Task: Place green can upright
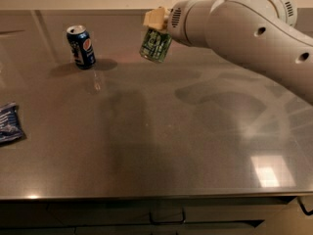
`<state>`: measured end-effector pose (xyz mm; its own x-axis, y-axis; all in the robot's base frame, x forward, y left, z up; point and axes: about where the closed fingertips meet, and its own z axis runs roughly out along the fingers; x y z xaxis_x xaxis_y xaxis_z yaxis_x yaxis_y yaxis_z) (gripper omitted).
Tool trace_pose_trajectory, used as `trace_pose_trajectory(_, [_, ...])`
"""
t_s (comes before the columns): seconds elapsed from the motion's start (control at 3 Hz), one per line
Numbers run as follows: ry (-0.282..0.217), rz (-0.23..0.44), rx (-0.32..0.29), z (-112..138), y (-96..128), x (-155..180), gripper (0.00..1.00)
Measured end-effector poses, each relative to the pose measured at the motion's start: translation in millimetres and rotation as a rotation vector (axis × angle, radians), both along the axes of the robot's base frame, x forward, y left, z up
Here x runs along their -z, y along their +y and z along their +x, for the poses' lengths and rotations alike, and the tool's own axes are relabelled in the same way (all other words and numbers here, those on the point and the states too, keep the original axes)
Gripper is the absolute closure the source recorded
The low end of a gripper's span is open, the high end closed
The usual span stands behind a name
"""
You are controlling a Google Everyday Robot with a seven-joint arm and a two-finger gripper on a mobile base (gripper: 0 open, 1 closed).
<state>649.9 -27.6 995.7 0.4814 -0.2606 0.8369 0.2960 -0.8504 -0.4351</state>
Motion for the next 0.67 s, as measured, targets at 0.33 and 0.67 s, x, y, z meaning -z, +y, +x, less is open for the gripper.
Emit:
trace_pose_trajectory(0.33, [-0.057,-0.05,-0.043,-1.7,2.7,0.6,1.0])
trace_pose_trajectory(0.67, [-0.143,-0.126,-0.1,-1.3,5.9,3.2,1.0])
